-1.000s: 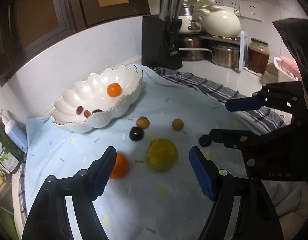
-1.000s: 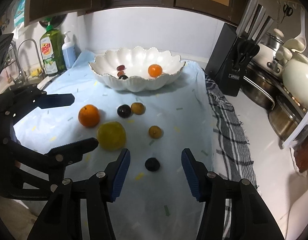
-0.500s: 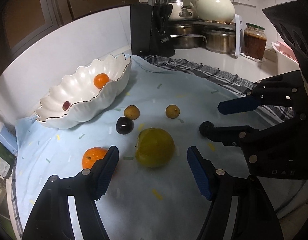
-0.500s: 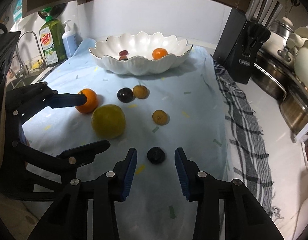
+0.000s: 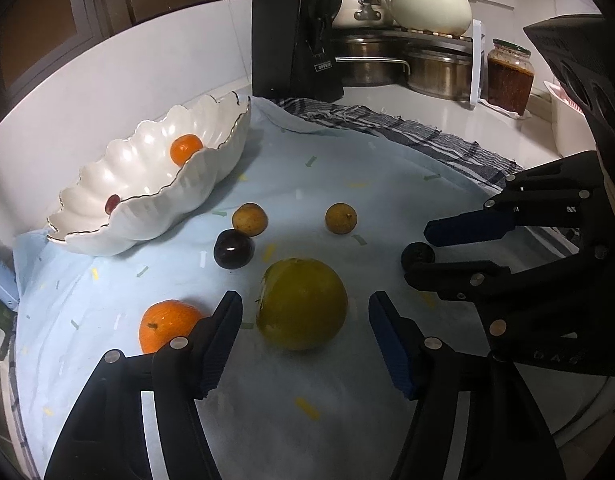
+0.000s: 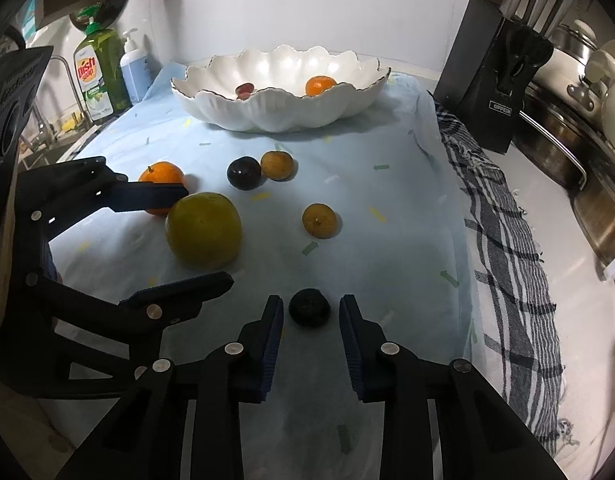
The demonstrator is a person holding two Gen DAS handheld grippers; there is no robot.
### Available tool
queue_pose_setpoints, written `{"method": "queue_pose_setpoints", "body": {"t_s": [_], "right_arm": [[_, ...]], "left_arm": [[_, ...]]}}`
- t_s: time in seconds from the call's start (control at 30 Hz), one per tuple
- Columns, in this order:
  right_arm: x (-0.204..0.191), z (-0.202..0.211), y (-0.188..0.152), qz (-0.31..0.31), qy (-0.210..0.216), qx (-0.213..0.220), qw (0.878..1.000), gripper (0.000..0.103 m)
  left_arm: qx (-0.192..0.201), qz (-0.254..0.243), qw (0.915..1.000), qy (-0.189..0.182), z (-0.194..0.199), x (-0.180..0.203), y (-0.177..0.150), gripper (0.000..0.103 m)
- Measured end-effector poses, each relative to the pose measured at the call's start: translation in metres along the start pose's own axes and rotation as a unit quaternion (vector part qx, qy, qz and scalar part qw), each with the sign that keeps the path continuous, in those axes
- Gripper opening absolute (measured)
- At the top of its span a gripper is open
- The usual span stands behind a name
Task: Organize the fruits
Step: 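Grasp the large yellow-green pomelo with the left tool while the right tool grasps a dark plum, then carry the pomelo and plum over the white bowl and open both tools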
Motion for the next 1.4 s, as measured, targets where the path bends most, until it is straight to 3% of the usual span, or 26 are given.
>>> {"method": "queue_pose_setpoints", "body": {"t_s": [0.33, 0.47, 0.97, 1.4], "right_arm": [[-0.002, -0.005, 0.003, 0.009, -0.001, -0.005, 1.0, 0.023], [-0.002, -0.006, 0.002, 0.009, -0.002, -0.005, 1.0, 0.022], [-0.002, 0.009, 0.007, 0.0, -0.006, 0.019, 1.0, 0.022], [-0.001, 0.036, 0.034, -0.009, -0.008, 0.076, 0.997, 0.022]], "left_arm": [[-0.01, 0.0, 0.9999, -0.009, -0.006, 0.0, 0.002, 0.057], [-0.006, 0.003, 1.0, 0.0, -0.005, -0.001, 0.003, 0.047], [-0.005, 0.049, 0.9988, 0.003, 0.011, -0.011, 0.005, 0.047], [0.048, 0.095, 0.9941, 0.02, 0.051, -0.03, 0.03, 0.047]]}}
Point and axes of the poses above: each gripper's, at about its wrist camera, not at the fingertips, and z roughly against the way its jaws point, x to its right, y to its top, the point moved 1 cm from there along -z, roughly the way its jaws point, and after that the axes turned 15 degrees about z, right-handed, at the moved point
